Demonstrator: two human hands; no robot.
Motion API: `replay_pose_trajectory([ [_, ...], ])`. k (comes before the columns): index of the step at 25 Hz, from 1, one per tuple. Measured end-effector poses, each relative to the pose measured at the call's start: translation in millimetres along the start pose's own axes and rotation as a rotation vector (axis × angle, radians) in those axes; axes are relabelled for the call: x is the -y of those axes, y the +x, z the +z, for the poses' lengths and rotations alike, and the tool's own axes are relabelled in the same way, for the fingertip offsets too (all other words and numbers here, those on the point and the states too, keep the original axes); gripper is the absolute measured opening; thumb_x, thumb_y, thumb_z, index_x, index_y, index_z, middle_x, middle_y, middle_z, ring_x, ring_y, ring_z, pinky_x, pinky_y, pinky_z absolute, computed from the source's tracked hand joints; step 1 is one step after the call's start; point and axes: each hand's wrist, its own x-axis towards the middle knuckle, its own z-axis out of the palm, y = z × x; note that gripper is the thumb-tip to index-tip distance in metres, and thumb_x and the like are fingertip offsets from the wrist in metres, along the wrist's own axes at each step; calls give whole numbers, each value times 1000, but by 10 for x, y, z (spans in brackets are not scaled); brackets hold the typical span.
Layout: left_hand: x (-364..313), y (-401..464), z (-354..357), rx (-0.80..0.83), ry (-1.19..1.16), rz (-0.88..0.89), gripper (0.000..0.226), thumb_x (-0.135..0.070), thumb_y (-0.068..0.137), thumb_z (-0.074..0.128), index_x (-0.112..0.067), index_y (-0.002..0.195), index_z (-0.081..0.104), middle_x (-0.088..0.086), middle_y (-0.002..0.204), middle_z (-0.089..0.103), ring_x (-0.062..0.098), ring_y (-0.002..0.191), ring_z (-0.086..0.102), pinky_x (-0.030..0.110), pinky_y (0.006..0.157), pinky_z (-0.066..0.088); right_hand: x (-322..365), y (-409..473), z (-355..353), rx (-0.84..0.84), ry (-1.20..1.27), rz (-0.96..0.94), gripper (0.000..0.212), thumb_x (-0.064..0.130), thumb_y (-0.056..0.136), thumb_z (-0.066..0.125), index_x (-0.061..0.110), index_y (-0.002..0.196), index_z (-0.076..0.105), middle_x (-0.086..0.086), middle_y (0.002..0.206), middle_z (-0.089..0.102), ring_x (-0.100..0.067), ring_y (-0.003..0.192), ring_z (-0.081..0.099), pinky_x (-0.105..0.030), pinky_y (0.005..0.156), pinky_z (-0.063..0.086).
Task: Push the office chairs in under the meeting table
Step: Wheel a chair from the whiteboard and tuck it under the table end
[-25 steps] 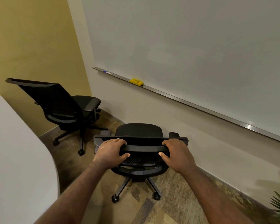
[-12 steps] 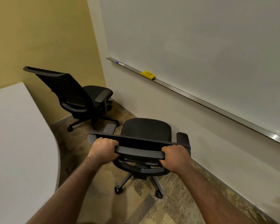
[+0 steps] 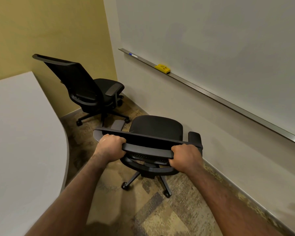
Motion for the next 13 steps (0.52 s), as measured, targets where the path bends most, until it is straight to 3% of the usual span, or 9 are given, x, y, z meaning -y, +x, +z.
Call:
replay_pose_trajectory([
  [5,-52,-341,-18,-4,-2,11,9,-30,71,57,-30,64,52,-12,57,51,11,56,50,29,61,39,76,-248,-22,-4,-48,-22,21,45,69,54,27,62,47,8,52,40,-15,48,40,-27,46,26],
  [9,-117,-710,-24,18,-7,-17,6,-34,72,57,-30,68,57,-12,59,55,9,57,53,29,60,45,142,-495,-19,-13,-80,-55,20,46,68,54,27,64,49,8,53,43,-15,49,39,-28,47,25],
  [13,-148,-1051,6,14,-5,-25,9,-37,73,55,-29,70,58,-12,60,54,10,57,52,30,58,47,182,-673,-13,-15,-91,-107,18,44,66,53,26,66,53,6,58,54,-18,53,50,-28,48,30],
])
